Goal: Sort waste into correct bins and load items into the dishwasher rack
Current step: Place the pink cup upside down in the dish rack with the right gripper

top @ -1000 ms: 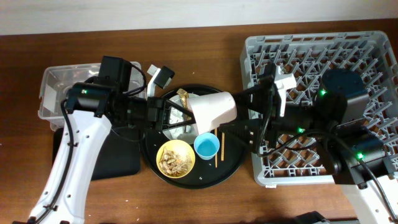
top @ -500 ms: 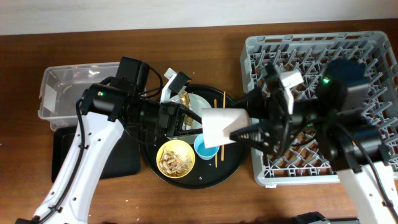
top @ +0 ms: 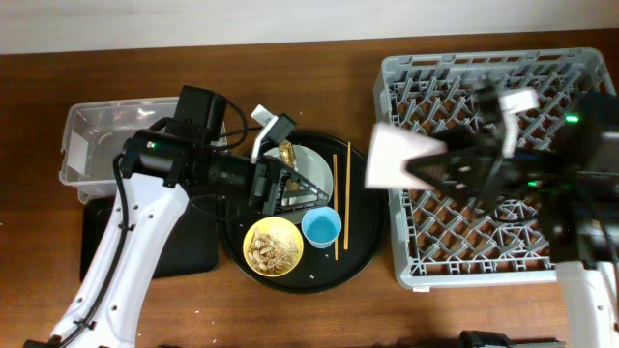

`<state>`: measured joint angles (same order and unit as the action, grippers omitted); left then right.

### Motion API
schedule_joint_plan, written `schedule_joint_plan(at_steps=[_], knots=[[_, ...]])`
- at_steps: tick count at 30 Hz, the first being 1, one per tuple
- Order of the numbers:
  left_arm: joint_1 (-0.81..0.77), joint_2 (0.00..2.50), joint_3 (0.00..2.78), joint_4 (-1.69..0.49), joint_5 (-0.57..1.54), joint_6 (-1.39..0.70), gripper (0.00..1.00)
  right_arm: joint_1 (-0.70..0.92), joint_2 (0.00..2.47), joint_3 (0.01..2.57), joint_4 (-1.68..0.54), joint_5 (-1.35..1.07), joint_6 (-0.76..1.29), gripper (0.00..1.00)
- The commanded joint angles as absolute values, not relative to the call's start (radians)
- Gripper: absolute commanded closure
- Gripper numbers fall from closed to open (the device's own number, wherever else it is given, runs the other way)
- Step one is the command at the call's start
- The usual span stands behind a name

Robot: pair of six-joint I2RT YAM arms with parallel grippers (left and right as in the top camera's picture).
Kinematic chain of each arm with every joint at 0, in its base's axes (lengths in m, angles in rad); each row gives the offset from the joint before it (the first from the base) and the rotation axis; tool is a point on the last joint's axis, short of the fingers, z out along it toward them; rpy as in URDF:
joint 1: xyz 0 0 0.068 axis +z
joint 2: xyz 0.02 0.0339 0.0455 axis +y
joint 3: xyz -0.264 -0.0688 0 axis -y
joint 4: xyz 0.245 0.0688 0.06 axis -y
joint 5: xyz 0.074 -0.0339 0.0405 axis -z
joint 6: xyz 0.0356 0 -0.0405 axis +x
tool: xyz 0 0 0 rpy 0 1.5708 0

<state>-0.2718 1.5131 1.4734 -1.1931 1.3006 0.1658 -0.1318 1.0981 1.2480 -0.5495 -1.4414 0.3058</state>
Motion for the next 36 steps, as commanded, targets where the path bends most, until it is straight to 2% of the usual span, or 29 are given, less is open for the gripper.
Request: schedule_joint_plan(at_steps=[1,2,3,6,10,18,20,23,29,33,34,36], knots=[[-0.266,1.508,1.473,-1.206,1.064,0.136,0.04,-0.310,1.060,1.258,-0.700,-1.386,0.314,0.50],[-0.266,1.508,1.473,-1.205,1.064,0.136,0.03,-0.343,1.055,1.258,-0.799,-1.289,0.287,0.50],[-0.266,1.508,1.473,-1.206,1.050,0.136,0.02,-0.370,1.048,1.258,-1.008,-0.915,0.244,0.50],[-0.266,1.508,1.473,-1.206,1.025,0.136,0.01,-0.346,1.044,1.258,-1.215,-0.383,0.240,0.50],[-0.266,1.508,1.473,-1.205,1.023,0.136,0.01,-0.278,1.058,1.258,-1.332,-0.082,0.274,0.50],[-0.266,1.508,1.473,-1.206,0.978,0.136,0.01,-0.110,1.359,1.246,-1.310,-0.073,0.278,0.50],[-0.266,1.508,1.473,-1.206,0.962,0.136,0.01,-0.057,1.432,1.246,-1.268,-0.057,0.312,0.47],[-0.266,1.508,1.473,-1.209,0.960,0.136,0.01,-0.046,1.467,1.247,-1.267,-0.015,0.358,0.28],[-0.279,1.508,1.473,-1.225,0.867,0.136,0.01,-0.046,1.325,1.310,-1.271,-0.015,0.356,0.19],[-0.383,1.513,1.473,-1.222,0.648,0.111,0.02,-0.046,1.203,1.315,-1.271,-0.060,0.345,0.18],[-0.439,1.524,1.472,-1.215,0.494,0.062,0.07,-0.046,1.169,1.315,-1.269,-0.113,0.321,0.18],[-0.517,1.552,1.472,-1.199,0.314,0.001,0.11,-0.046,1.136,1.315,-1.267,-0.160,0.315,0.18]])
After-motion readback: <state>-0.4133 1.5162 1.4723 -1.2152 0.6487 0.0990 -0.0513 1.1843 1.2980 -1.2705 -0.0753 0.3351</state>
